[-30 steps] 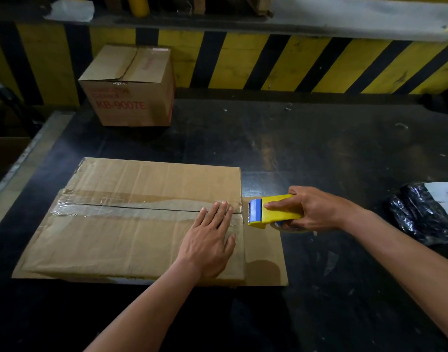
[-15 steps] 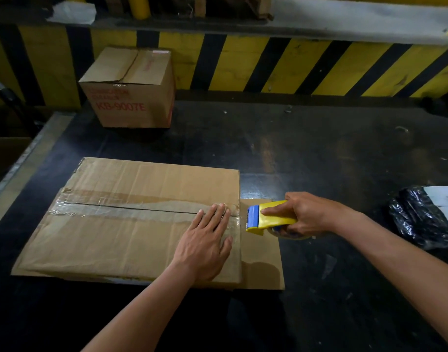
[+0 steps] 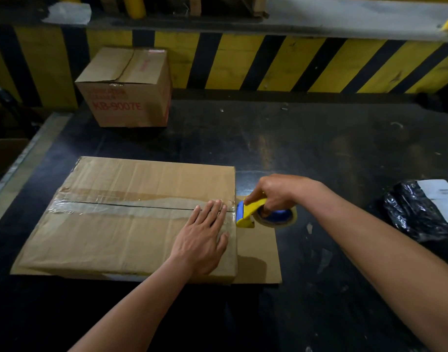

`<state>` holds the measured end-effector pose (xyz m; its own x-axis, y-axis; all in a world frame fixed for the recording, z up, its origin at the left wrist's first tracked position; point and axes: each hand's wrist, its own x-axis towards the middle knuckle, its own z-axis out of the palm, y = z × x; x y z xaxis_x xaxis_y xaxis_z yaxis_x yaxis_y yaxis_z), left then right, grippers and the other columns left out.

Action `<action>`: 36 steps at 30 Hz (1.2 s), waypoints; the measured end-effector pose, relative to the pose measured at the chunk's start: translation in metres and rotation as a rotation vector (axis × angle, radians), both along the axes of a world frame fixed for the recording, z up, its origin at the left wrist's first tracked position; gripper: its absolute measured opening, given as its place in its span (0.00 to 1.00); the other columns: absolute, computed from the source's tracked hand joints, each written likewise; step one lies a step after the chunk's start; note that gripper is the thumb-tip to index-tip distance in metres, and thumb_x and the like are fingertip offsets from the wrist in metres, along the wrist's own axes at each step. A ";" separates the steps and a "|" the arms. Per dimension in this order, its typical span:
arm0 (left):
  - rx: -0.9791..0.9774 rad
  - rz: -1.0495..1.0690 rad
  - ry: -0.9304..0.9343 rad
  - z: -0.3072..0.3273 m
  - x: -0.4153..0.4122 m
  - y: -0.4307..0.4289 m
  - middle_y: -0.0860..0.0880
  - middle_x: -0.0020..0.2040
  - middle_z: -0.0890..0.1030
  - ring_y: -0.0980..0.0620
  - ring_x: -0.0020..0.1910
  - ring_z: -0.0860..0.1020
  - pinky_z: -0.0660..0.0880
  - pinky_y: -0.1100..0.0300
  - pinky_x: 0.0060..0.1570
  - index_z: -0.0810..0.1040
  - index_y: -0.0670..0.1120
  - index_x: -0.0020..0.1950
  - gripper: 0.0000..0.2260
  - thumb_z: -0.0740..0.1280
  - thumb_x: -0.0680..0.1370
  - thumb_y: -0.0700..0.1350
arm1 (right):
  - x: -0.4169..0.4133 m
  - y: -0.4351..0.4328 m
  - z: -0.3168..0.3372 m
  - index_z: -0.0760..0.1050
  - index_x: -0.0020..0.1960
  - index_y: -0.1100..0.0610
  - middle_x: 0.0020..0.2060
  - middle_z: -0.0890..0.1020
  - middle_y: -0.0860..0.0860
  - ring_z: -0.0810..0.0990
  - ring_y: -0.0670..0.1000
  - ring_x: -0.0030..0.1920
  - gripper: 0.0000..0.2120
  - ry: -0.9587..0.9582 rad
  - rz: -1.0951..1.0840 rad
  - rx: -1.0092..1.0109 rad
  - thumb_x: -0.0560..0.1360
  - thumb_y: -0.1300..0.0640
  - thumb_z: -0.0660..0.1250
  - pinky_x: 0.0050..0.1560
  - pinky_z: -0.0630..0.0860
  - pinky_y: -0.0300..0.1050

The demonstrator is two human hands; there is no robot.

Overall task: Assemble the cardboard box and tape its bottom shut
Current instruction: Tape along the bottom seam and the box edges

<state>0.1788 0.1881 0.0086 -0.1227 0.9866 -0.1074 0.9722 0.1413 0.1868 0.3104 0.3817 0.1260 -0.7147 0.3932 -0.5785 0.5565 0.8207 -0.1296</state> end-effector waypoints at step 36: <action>0.133 0.162 -0.502 0.028 -0.027 0.018 0.50 0.71 0.77 0.51 0.71 0.73 0.69 0.58 0.67 0.79 0.53 0.70 0.17 0.59 0.84 0.52 | 0.062 -0.081 -0.003 0.68 0.69 0.31 0.43 0.71 0.46 0.72 0.47 0.47 0.30 0.651 -0.494 0.151 0.70 0.44 0.74 0.47 0.65 0.39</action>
<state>0.1517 0.2056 0.0369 -0.2400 0.9684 -0.0677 0.7264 0.2254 0.6492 0.3720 0.3007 0.1229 -0.6129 0.7898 -0.0251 0.7092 0.5358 -0.4582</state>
